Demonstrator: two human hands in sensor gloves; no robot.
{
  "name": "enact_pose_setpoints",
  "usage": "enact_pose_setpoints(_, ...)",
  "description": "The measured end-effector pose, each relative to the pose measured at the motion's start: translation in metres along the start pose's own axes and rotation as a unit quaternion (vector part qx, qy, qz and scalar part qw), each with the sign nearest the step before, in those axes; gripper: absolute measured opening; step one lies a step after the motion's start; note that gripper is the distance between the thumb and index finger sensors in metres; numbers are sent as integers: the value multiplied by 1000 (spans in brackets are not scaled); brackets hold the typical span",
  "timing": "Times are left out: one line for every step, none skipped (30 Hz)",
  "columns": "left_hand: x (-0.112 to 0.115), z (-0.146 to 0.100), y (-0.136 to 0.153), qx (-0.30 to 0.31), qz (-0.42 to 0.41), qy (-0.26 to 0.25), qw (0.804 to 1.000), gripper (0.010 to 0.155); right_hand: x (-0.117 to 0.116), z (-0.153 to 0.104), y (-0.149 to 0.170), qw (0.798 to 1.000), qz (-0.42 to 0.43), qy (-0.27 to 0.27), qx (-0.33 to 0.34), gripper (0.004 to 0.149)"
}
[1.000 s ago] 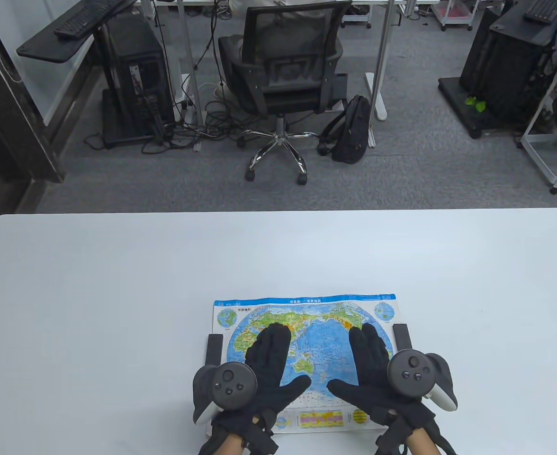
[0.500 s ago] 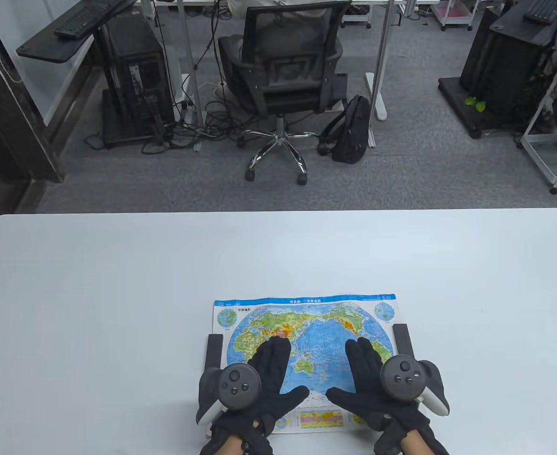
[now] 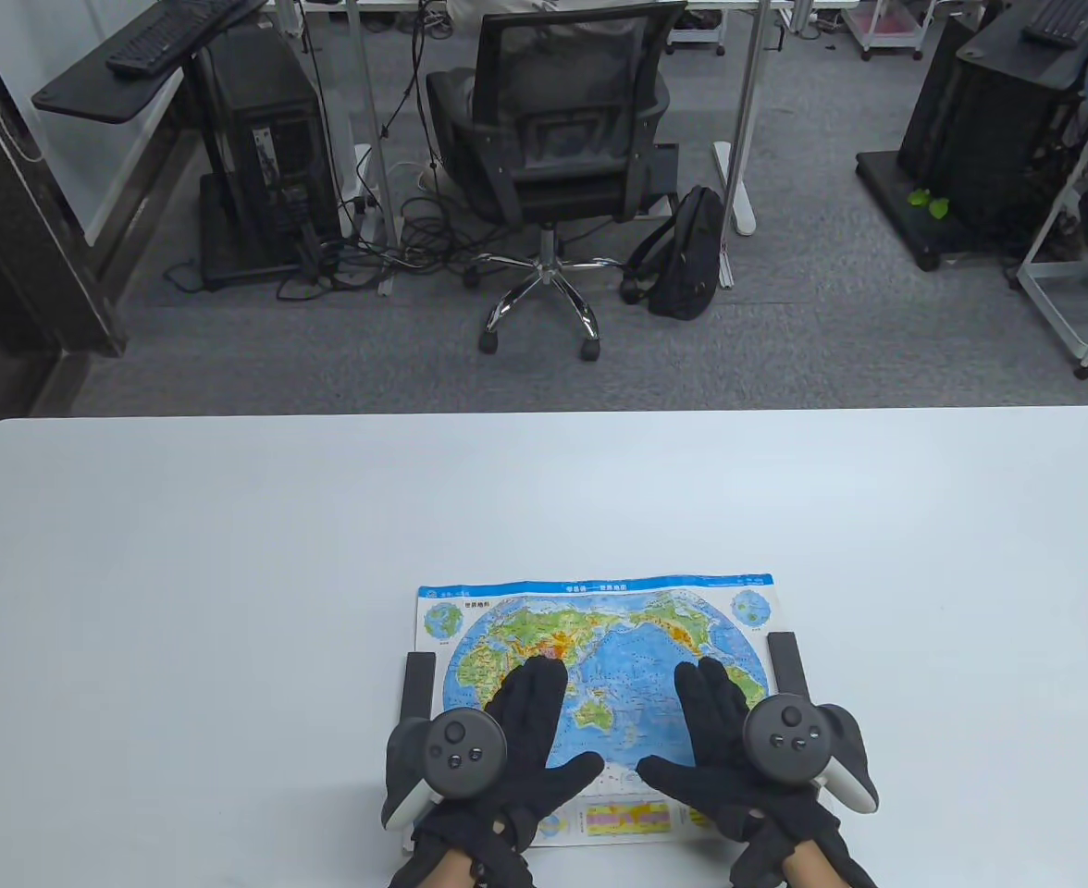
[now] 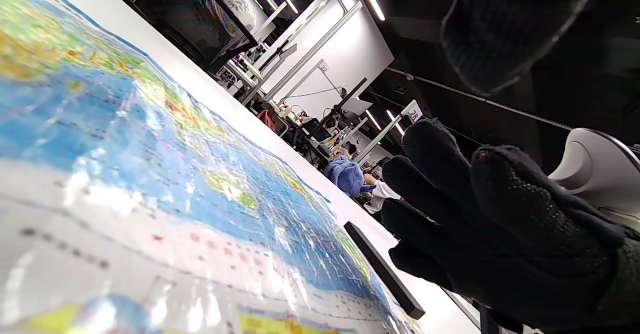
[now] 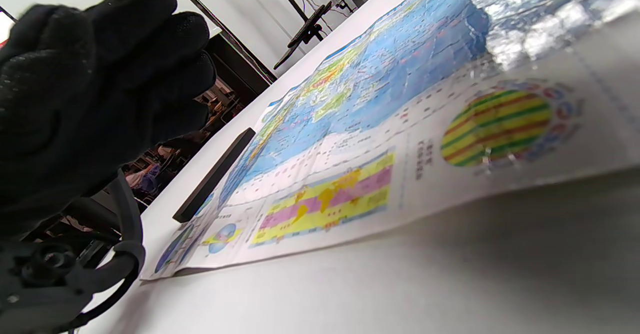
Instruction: Unroll map and secure with paperweights
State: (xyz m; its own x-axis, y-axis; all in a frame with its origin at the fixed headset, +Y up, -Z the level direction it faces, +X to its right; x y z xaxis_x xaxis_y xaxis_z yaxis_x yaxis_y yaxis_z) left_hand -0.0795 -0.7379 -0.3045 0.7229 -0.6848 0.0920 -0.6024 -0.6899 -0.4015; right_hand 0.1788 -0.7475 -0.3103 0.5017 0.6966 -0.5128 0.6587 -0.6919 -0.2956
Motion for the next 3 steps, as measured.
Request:
enact_pose_setpoints(0,0,0,0,1,0,1000,88,0,0,0,1000,0,0,0,88)
enact_pose_setpoints(0,0,0,0,1,0,1000,88,0,0,0,1000,0,0,0,88)
enact_pose_setpoints(0,0,0,0,0,0,1000,88,0,0,0,1000,-1,0,0,88)
Point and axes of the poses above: the tracker on the back of each hand, its own y axis roughly to the little-finger side, its own z axis roughly from the wrist to the fingertips, x = y × z, the point moved 2 cm from there along z, roughly from the wrist to the fingertips, and after that the axes turned 9 degrees about -y, right-handed, at the moved point
